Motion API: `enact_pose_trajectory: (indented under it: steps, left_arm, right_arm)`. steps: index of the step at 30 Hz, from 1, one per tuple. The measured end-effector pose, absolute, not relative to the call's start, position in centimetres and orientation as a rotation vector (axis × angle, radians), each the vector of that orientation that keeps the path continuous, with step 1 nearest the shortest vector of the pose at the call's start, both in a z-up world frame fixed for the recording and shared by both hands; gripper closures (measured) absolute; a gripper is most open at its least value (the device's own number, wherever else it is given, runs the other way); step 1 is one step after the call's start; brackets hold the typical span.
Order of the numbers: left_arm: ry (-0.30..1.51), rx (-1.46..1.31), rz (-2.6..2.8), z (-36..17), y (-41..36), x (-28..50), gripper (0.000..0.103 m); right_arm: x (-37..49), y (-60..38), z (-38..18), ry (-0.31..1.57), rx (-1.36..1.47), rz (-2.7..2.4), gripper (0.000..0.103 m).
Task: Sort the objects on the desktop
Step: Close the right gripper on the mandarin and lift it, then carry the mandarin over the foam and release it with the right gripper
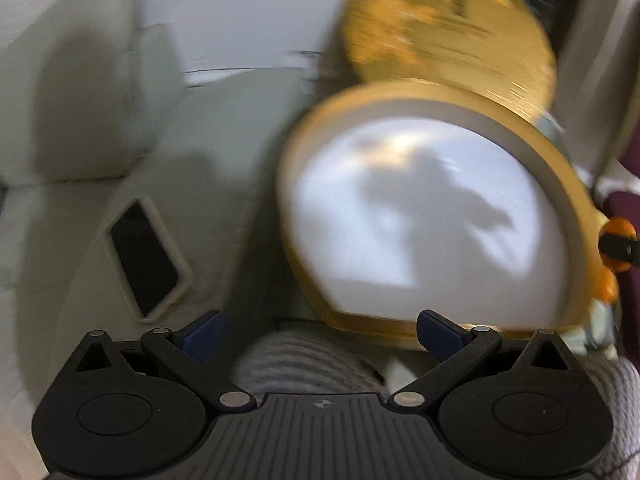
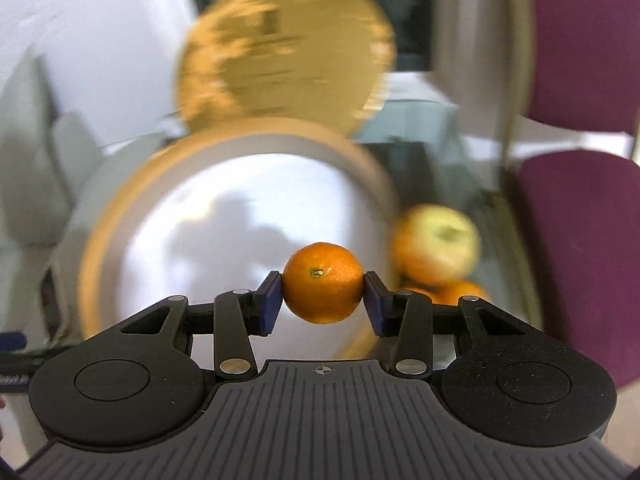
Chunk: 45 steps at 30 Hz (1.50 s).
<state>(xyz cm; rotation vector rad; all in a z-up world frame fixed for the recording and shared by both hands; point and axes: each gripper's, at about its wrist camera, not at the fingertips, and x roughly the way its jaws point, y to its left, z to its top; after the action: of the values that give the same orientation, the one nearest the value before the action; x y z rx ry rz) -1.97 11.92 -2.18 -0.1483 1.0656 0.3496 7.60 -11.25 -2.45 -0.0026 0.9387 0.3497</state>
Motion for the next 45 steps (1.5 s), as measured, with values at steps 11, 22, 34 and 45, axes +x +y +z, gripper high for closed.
enact_pose_trajectory:
  steps: [11, 22, 34, 45]
  left_arm:
    - [1.114, -0.261, 0.473, -3.9, 17.7, -3.7, 0.001]
    - [1.128, -0.268, 0.41, -4.2, 16.8, -3.9, 0.001]
    - [1.106, -0.132, 0.322, -2.7, 11.4, -5.2, 0.001]
    - [1.055, 0.103, 0.178, -0.9, 3.8, -5.3, 0.001]
  right_arm:
    - [9.1, 1.6, -9.8, 1.085, -0.207, 0.559, 0.058]
    - [8.8, 0.6, -9.9, 1.135, -0.194, 0.543, 0.043]
    - [2.6, -9.4, -3.4, 1.051, 0.003, 0.438, 0.033]
    - [-2.2, -18.2, -3.0, 1.042, 0.146, 0.292, 0.032]
